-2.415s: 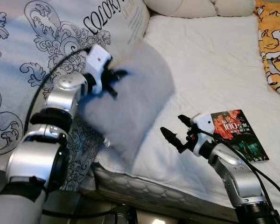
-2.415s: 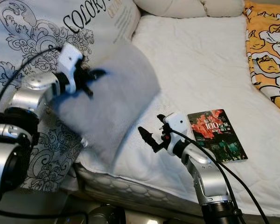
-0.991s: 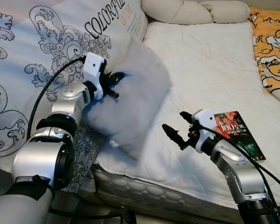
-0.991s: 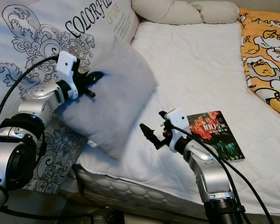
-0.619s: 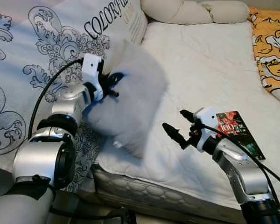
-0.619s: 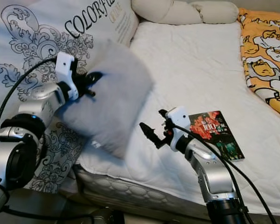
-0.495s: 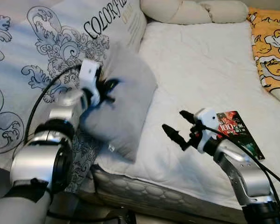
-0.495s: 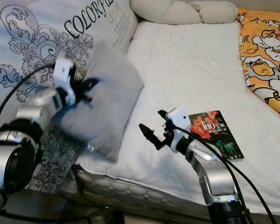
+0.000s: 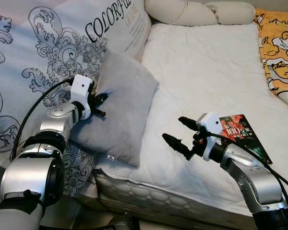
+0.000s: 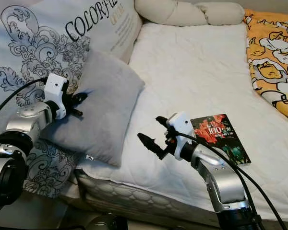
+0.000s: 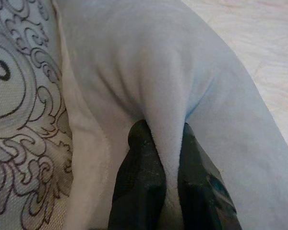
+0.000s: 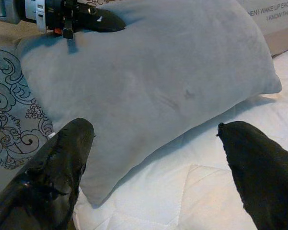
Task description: Clean up the room
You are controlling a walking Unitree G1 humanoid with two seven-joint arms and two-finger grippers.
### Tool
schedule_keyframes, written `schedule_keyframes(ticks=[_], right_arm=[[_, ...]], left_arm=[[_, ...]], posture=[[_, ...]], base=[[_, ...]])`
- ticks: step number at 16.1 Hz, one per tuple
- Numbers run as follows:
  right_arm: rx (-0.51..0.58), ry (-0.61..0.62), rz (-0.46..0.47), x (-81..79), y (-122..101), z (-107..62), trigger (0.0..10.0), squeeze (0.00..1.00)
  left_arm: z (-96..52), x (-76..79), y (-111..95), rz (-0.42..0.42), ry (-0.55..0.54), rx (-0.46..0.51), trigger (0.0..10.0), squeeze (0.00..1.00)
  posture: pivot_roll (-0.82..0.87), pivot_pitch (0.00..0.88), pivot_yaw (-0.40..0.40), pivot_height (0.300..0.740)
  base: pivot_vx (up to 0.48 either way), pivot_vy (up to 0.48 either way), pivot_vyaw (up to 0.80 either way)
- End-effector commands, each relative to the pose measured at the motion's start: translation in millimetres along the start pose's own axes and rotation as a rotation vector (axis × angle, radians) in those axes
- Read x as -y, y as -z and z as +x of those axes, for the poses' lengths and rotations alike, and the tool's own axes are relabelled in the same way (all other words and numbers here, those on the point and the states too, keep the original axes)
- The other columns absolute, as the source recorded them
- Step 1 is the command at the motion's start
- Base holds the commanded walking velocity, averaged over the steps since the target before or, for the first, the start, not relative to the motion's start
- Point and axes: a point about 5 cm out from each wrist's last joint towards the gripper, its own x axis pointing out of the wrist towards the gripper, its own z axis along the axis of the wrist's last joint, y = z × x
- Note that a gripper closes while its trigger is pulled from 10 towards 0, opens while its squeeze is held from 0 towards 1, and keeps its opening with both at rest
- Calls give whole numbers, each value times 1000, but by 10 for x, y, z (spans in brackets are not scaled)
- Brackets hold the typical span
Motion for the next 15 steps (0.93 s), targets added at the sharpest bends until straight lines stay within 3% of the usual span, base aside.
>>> schedule_keyframes(ticks=[1, 2, 5, 9, 10, 12, 13, 15], right_arm=[[18, -18, -16, -16, -77, 7, 10000, 0], [17, -24, -19, -13, -88, 10, 10000, 0], [14, -28, -20, -27, -89, -3, 10000, 0], [31, 8, -25, 8, -141, -101, 10000, 0], [47, 26, -19, 31, -174, -136, 10000, 0], [94, 82, 16, 86, -241, -203, 10000, 0], [102, 93, 25, 93, -251, -215, 10000, 0], [110, 229, 62, 183, -235, -261, 10000, 0]], left_arm=[[-31, -23, 52, 33, 8, -31, 10000, 0], [-19, -32, -67, 88, -11, 30, 10000, 1000], [15, -1, -245, 144, 5, 96, 10000, 1000], [-8, -51, -611, 188, -56, 271, 10000, 1000], [-28, -67, -735, 165, -51, 329, 10000, 0], [-73, -96, -929, 154, -56, 411, 10000, 0], [-80, -95, -952, 155, -54, 422, 10000, 0], [-75, 18, -862, 159, 17, 420, 10000, 0]], posture=[[-29, 4, 101, 740], [-31, 2, 101, 740], [-39, 0, 106, 740], [-61, 0, 109, 740], [-61, 0, 107, 740], [-61, 0, 99, 740], [-61, 0, 99, 740], [-68, 0, 102, 740]], base=[[0, 0, 0], [0, 0, 0], [0, 0, 0], [0, 0, 0], [0, 0, 0], [0, 0, 0], [0, 0, 0], [0, 0, 0]])
